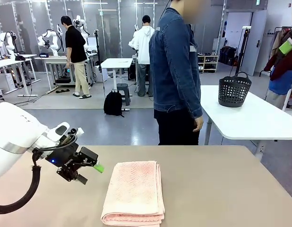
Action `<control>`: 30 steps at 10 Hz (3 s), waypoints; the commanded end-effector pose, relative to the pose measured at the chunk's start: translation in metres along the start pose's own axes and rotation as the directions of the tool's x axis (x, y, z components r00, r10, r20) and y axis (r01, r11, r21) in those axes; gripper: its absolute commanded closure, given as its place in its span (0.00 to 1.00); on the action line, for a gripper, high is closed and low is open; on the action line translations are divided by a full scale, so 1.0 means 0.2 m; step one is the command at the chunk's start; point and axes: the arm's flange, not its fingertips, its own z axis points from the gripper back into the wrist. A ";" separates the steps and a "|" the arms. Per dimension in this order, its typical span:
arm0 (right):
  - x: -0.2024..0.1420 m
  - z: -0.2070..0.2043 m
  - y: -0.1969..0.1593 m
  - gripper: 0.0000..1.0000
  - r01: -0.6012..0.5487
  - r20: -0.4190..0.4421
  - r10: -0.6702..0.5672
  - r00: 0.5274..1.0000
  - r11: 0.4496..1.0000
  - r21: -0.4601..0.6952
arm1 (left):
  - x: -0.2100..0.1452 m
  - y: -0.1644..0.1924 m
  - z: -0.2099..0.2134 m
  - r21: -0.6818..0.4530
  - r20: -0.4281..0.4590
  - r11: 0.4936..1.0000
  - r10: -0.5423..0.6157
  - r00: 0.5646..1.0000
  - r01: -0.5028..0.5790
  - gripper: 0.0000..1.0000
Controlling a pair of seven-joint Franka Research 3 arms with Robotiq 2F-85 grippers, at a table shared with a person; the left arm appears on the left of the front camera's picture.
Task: Fold the towel.
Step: Pick up the 100 cm Hotel Towel and place it on the left side of the table.
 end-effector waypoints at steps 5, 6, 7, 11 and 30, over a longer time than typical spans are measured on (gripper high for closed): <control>0.00 0.00 -0.01 0.00 -0.010 -0.003 0.010 1.000 1.000 -0.004 | 0.12 0.11 -0.30 -0.063 0.088 0.998 -0.023 0.996 0.029 0.00; 0.00 0.00 -0.01 0.00 -0.010 -0.003 0.010 1.000 1.000 -0.004 | 0.12 0.11 -0.35 -0.078 0.076 0.996 -0.029 0.997 0.035 0.00; 0.00 0.00 -0.01 0.00 -0.010 -0.003 0.010 1.000 1.000 -0.004 | 0.12 0.11 -0.39 -0.073 0.088 0.997 -0.032 0.996 0.039 0.00; 0.00 0.00 -0.01 0.00 -0.010 -0.003 0.010 1.000 1.000 -0.004 | 0.07 0.12 -0.52 -0.150 0.086 0.989 0.006 0.996 0.007 0.00; 0.00 0.00 -0.01 0.00 -0.010 -0.003 0.010 1.000 1.000 -0.004 | 0.13 0.38 -0.07 -0.178 0.085 0.979 -0.085 0.993 0.099 1.00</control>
